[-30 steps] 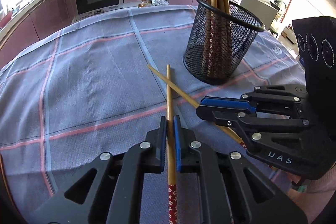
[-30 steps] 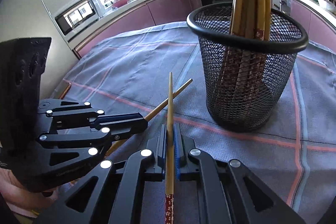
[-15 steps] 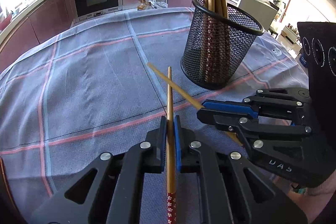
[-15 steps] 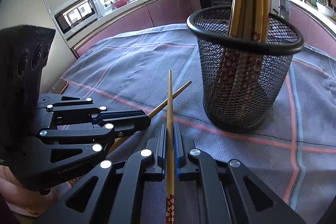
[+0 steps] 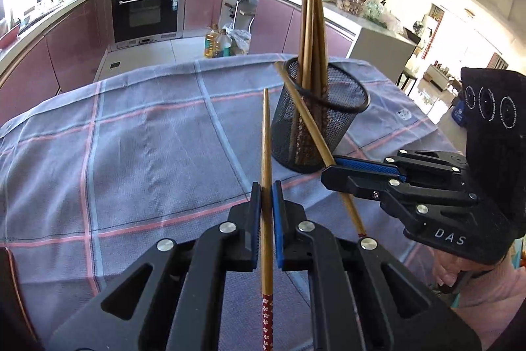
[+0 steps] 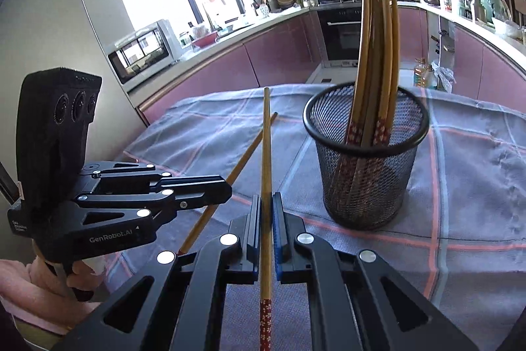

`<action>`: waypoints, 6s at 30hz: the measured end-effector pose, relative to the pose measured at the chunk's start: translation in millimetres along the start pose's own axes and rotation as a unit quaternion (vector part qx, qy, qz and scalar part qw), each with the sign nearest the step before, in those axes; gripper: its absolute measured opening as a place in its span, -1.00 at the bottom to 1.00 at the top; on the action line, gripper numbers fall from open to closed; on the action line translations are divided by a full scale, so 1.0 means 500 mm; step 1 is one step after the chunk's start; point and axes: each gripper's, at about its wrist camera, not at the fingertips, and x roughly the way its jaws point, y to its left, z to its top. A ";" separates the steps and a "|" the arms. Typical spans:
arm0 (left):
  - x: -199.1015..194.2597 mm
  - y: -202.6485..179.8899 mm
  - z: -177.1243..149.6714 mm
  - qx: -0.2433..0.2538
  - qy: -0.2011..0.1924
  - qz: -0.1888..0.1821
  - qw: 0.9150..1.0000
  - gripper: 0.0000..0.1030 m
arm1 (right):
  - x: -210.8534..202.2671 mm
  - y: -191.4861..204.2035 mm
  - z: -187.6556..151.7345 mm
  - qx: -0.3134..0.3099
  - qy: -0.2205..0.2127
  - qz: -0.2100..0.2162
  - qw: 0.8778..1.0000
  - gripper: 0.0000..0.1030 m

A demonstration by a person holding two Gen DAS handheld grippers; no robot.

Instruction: Organize utensils

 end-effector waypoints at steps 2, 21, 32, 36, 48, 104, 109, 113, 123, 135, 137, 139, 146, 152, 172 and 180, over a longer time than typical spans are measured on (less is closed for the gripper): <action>-0.014 -0.002 0.005 -0.001 -0.007 -0.007 1.000 -0.85 | -0.013 -0.001 0.005 0.001 -0.009 0.001 1.000 -0.89; -0.104 -0.029 0.045 0.003 -0.062 -0.062 0.996 -0.85 | -0.096 -0.026 0.042 0.010 -0.074 0.005 0.997 -0.89; -0.132 -0.031 0.077 0.001 -0.093 -0.069 0.993 -0.85 | -0.135 -0.039 0.077 0.000 -0.104 -0.003 0.995 -0.89; -0.140 -0.034 0.091 0.001 -0.102 -0.072 0.992 -0.85 | -0.149 -0.043 0.092 -0.007 -0.115 -0.010 0.993 -0.89; -0.171 -0.062 0.149 0.022 -0.136 -0.069 0.988 -0.85 | -0.186 -0.049 0.140 -0.029 -0.144 -0.024 0.989 -0.89; -0.126 -0.127 0.251 0.054 -0.142 -0.034 0.988 -0.85 | -0.144 -0.082 0.187 -0.019 -0.137 -0.042 0.989 -0.89; -0.125 -0.129 0.253 0.055 -0.141 -0.033 0.988 -0.85 | -0.141 -0.085 0.188 -0.017 -0.135 -0.043 0.990 -0.89; -0.124 -0.129 0.253 0.055 -0.141 -0.033 0.988 -0.85 | -0.140 -0.086 0.186 -0.018 -0.134 -0.042 0.990 -0.89; -0.113 -0.124 0.245 0.056 -0.135 -0.032 0.989 -0.85 | -0.135 -0.093 0.182 -0.015 -0.131 -0.040 0.990 -0.89; -0.095 -0.125 0.246 0.057 -0.125 -0.031 0.990 -0.85 | -0.120 -0.101 0.171 -0.012 -0.121 -0.039 0.992 -0.89; -0.092 -0.125 0.245 0.058 -0.124 -0.031 0.990 -0.85 | -0.118 -0.101 0.173 -0.011 -0.120 -0.040 0.992 -0.89; -0.093 -0.131 0.244 0.058 -0.122 -0.030 0.990 -0.85 | -0.117 -0.102 0.172 -0.011 -0.119 -0.040 0.992 -0.89; -0.082 -0.136 0.243 0.059 -0.115 -0.030 0.991 -0.85 | -0.111 -0.103 0.171 -0.007 -0.115 -0.039 0.993 -0.89; -0.074 -0.141 0.241 0.059 -0.109 -0.029 0.992 -0.85 | -0.107 -0.104 0.167 -0.004 -0.112 -0.039 0.993 -0.89; -0.055 -0.148 0.238 0.063 -0.096 -0.026 0.993 -0.85 | -0.084 -0.111 0.157 0.002 -0.099 -0.038 0.994 -0.89; -0.048 -0.150 0.236 0.063 -0.094 -0.026 0.993 -0.85 | -0.075 -0.113 0.152 0.003 -0.095 -0.037 0.995 -0.89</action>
